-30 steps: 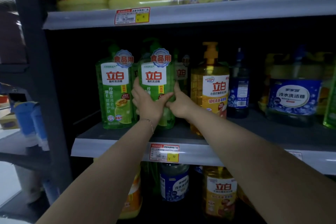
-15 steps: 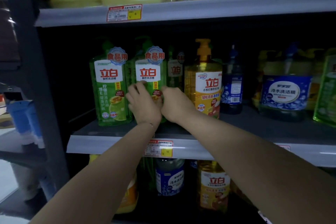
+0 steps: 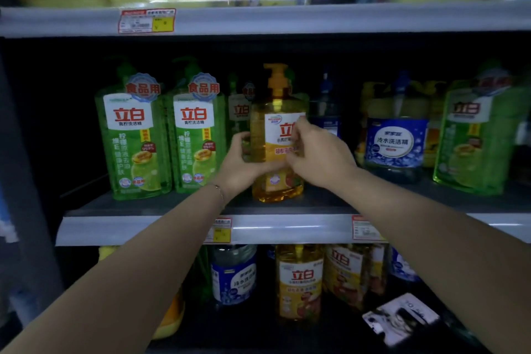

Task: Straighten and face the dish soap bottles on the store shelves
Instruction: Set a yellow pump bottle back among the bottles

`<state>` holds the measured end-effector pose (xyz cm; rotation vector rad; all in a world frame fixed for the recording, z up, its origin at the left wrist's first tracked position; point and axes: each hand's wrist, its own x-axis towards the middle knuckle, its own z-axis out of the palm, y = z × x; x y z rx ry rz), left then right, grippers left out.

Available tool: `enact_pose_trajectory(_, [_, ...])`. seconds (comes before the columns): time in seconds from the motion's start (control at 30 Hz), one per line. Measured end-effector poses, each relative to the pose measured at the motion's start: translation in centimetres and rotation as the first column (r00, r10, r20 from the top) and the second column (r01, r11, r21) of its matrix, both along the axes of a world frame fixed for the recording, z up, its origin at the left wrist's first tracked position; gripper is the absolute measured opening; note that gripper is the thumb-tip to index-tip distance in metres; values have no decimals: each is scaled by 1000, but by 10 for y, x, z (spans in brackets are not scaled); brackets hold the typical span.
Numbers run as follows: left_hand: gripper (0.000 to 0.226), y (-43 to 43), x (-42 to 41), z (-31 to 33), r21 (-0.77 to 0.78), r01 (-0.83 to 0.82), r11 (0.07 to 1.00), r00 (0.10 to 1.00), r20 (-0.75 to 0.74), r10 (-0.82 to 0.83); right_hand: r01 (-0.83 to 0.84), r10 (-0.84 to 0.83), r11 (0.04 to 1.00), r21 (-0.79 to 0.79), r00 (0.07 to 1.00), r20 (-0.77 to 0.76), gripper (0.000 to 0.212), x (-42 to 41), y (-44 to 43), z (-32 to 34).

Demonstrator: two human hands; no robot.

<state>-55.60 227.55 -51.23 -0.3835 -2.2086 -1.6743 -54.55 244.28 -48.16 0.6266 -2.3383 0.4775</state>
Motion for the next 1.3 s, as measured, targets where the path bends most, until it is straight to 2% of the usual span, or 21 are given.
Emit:
enact_pose_trajectory(0.07, [94,9,-5,-3,-15,7,1000,1000,17,-7,-12,38,983,-182,990,139,41,-8,10,-4])
enact_pose_trajectory(0.13, [93,14,-8,-5,4,-19,1000,1000,6,19,-35,152,931,-364,943,297,54,-15,16,-6])
enact_pose_trajectory(0.23, [87,14,-8,-5,36,-12,999,1000,-2,12,-50,293,894,-446,817,497,74,-24,19,-8])
enact_pose_trajectory(0.33, [84,10,-6,-4,42,26,999,1000,0,-26,-73,408,852,-519,714,569,77,-35,17,-11])
enact_pose_trajectory(0.43, [86,5,-3,-5,56,41,998,999,-7,-40,-88,533,765,-638,643,550,76,-40,12,-13])
enact_pose_trajectory(0.5, [86,3,1,-5,46,52,998,998,-28,-51,-103,554,738,-667,655,513,82,-38,12,-14])
enact_pose_trajectory(0.63, [82,6,12,-3,-37,59,998,993,-97,-62,-165,522,749,-642,743,418,96,-26,19,-11])
enact_pose_trajectory(0.73, [83,13,24,2,-89,57,994,985,-156,-71,-196,521,739,-645,773,362,91,-11,29,-7])
enact_pose_trajectory(0.83, [82,21,39,9,-89,64,994,974,-211,-82,-239,511,744,-624,806,299,86,6,39,0])
enact_pose_trajectory(1.0, [78,33,70,26,-69,110,992,948,-292,-125,-337,516,755,-562,835,192,93,36,57,23])
enact_pose_trajectory(1.13, [72,41,96,28,-64,201,977,927,-310,-211,-391,538,766,-510,824,176,99,63,72,29])
enact_pose_trajectory(1.3, [77,52,119,2,-20,243,970,934,-266,-240,-343,474,826,-447,852,223,103,93,86,9])
